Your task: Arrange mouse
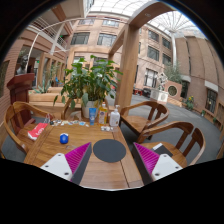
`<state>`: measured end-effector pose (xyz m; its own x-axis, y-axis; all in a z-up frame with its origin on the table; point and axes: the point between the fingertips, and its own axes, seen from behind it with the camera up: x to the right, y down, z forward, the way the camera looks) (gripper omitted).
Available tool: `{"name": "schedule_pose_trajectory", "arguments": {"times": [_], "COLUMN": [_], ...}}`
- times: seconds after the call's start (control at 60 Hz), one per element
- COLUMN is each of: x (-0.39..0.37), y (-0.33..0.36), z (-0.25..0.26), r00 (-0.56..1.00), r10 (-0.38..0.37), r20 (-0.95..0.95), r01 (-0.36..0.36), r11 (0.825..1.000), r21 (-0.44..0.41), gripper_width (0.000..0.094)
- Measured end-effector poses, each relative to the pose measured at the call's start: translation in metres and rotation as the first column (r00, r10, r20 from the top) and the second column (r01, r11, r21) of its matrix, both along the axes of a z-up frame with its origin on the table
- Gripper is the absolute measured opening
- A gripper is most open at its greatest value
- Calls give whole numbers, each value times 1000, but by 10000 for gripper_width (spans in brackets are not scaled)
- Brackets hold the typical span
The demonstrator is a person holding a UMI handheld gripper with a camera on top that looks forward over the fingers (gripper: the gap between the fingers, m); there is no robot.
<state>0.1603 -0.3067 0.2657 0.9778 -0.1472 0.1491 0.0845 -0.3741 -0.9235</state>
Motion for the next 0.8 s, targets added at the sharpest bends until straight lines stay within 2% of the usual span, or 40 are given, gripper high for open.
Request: {"name": "schedule_pose_trajectory", "arguments": {"times": [0.133,0.25,0.467,0.583,0.8], "x": [-2,-11,-95,-149,-222], "y": [-10,1,17,62,190], "z": [-36,-109,-214,-236,-247], "r00": [1000,1000,989,976,964], "r10": [-3,9,112,169,206], "r20": [1,-21,-98,-135,-165], "r01": [3,-12,-137,-202,-241], "r11": [997,988,944,935,943], "r21": [-71,-151,-299,-291,-228], "gripper_width": [849,851,858,859,857]}}
